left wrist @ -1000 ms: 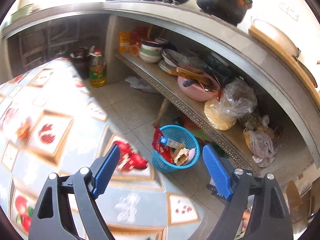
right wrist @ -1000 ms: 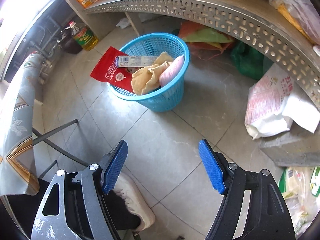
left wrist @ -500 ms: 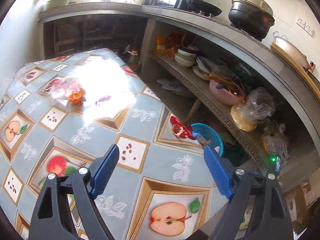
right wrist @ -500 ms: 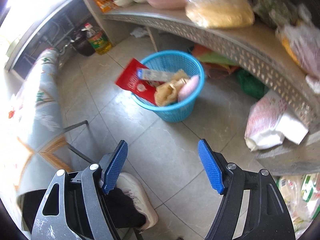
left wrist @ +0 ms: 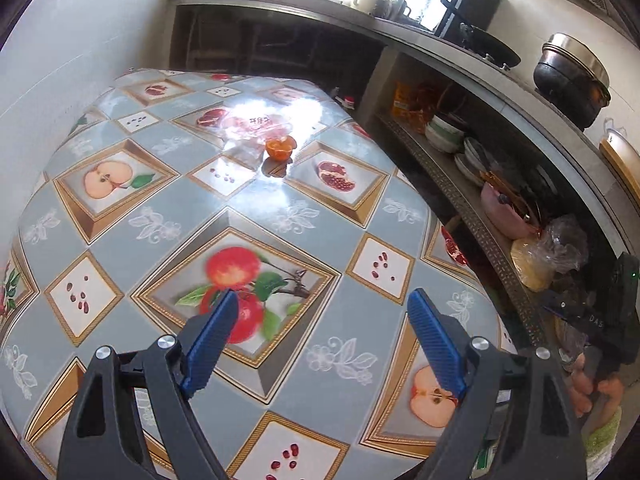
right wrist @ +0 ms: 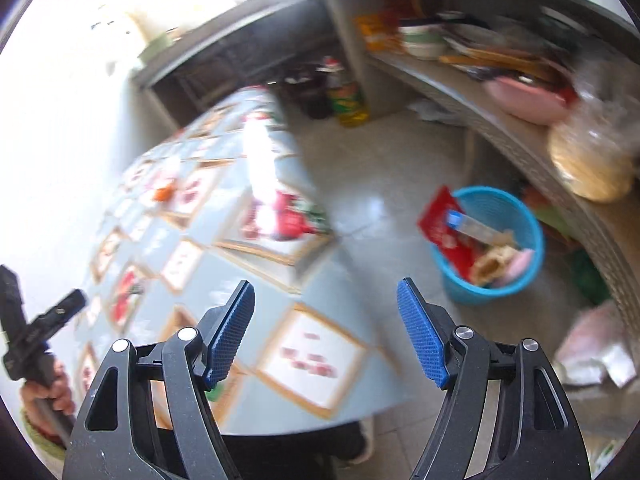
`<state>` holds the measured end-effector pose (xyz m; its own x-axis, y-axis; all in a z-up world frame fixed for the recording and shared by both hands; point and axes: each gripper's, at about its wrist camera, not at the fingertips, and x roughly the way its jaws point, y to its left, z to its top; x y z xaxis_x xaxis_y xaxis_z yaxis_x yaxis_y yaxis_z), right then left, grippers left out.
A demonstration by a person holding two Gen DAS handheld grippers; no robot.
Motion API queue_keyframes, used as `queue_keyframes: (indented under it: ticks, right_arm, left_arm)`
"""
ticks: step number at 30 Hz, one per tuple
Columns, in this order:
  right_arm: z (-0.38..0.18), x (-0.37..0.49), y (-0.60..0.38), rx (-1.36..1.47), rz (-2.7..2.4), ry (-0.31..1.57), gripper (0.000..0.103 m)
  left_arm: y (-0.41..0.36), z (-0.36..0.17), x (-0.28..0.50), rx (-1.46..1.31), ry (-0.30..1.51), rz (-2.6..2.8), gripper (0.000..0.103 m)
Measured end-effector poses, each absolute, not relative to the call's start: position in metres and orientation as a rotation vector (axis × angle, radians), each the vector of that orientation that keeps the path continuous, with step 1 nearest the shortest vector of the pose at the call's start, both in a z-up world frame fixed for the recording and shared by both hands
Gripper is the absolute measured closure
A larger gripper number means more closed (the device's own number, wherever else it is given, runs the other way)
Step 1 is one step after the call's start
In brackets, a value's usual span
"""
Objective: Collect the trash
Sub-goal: 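Move both tools back toward the table, then grasp the clear cake bag with the left tool while the right tool grasps the orange peel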
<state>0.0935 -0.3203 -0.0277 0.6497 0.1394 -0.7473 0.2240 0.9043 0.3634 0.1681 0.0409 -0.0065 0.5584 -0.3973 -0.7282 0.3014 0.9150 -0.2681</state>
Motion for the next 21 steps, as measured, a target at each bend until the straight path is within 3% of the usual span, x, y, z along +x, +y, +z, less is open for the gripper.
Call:
queue_keyframes:
  ticks: [8,13,18,21]
  right_arm:
    - [-0.008,0.167,-0.25,0.432,0.176,0.882,0.03]
    - [0.005,0.211,-0.202,0.259,0.282,0.891,0.03]
    - [0.001,0.273,-0.169,0.174,0.386,0.909,0.03]
    - [-0.007,0.31,-0.153,0.148,0.406,0.929,0.035]
  left_arm:
    - [0.062,0.009,0.213,-0.155,0.877,-0.392,0.019]
    - [0.063,0.024,0.287,-0.104,0.869,-0.383,0.019]
    - [0.047,0.011,0.38,-0.103,0.978,-0.381,0.019]
    - [0.035,0.003,0.418,-0.046,0.981,-0.364,0.022]
